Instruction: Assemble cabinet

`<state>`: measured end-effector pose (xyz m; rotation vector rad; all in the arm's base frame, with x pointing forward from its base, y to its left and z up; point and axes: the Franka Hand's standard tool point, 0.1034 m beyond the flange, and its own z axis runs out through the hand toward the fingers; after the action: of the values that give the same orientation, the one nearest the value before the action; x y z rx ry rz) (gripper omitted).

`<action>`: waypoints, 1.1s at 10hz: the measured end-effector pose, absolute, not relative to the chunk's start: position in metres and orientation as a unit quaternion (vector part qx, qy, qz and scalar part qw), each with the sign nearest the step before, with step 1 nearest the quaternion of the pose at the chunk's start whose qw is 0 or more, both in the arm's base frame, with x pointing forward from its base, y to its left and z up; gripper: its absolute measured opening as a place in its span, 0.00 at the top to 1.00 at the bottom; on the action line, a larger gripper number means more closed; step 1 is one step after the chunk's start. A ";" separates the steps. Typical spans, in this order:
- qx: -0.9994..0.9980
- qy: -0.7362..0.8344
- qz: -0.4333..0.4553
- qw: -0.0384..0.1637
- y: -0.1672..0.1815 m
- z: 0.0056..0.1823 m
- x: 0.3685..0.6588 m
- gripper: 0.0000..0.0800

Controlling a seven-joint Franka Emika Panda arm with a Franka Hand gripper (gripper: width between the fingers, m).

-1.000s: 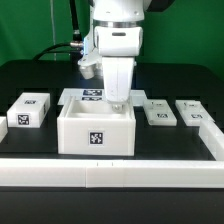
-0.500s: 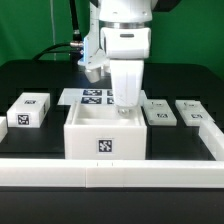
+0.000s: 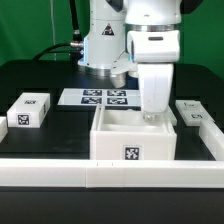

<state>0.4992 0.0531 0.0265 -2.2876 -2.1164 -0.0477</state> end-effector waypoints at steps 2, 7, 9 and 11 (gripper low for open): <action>-0.733 -0.680 -0.020 0.011 0.057 0.026 0.502 0.96; -0.733 -0.680 -0.019 0.017 0.095 0.027 0.514 0.96; -0.726 -0.688 -0.007 0.026 0.108 0.027 0.517 0.96; -0.722 -0.692 -0.003 0.030 0.115 0.027 0.517 0.96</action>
Offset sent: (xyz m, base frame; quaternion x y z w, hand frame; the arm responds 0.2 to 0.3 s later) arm 0.0152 0.0339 0.0012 -0.0064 0.0019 0.0050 1.0000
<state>0.5170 0.1152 0.0270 -2.2246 -2.1325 -0.0106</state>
